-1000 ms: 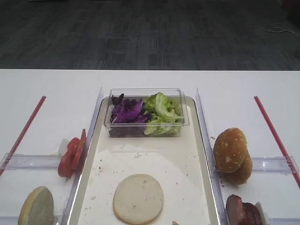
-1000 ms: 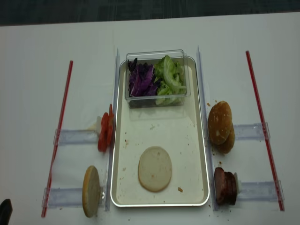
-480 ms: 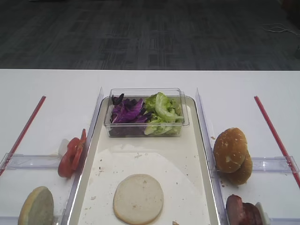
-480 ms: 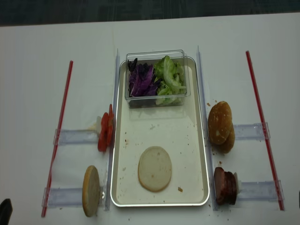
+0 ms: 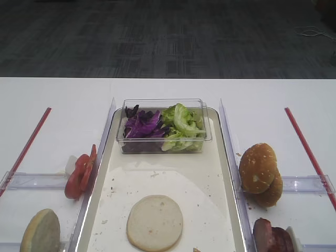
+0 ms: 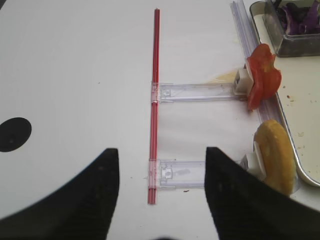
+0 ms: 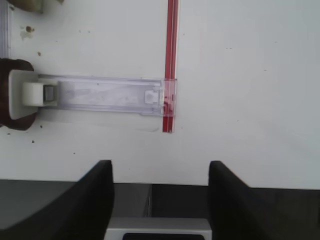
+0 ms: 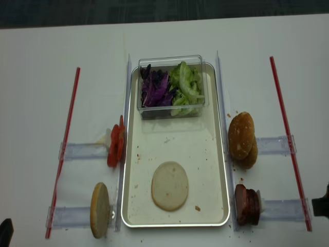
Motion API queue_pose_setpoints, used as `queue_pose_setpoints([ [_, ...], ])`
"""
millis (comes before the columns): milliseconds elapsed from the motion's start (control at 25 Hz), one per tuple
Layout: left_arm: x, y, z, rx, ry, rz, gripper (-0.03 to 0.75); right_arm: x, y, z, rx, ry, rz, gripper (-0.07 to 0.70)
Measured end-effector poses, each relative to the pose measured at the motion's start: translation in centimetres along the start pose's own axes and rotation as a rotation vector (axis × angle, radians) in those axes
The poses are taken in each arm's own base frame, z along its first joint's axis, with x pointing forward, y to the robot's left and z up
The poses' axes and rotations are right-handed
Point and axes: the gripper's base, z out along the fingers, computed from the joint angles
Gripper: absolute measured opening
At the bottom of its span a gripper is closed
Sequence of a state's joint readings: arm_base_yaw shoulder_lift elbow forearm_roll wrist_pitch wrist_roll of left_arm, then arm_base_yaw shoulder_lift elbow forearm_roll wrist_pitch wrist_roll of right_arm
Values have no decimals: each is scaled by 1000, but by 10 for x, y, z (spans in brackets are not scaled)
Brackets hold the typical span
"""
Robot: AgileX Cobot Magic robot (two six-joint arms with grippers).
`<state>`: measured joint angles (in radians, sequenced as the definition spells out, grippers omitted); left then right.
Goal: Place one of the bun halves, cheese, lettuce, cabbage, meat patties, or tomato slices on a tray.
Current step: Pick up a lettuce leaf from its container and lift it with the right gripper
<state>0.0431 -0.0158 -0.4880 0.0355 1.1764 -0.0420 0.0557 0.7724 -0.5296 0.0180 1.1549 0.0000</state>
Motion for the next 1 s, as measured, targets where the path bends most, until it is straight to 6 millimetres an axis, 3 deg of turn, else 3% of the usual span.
queue_pose_setpoints([
  [480, 0, 0, 0, 0, 0, 0, 391, -49, 3, -9, -22, 34, -14, 424],
  [1000, 0, 0, 0, 0, 0, 0, 391, -121, 4, 6, -31, 91, -41, 416],
])
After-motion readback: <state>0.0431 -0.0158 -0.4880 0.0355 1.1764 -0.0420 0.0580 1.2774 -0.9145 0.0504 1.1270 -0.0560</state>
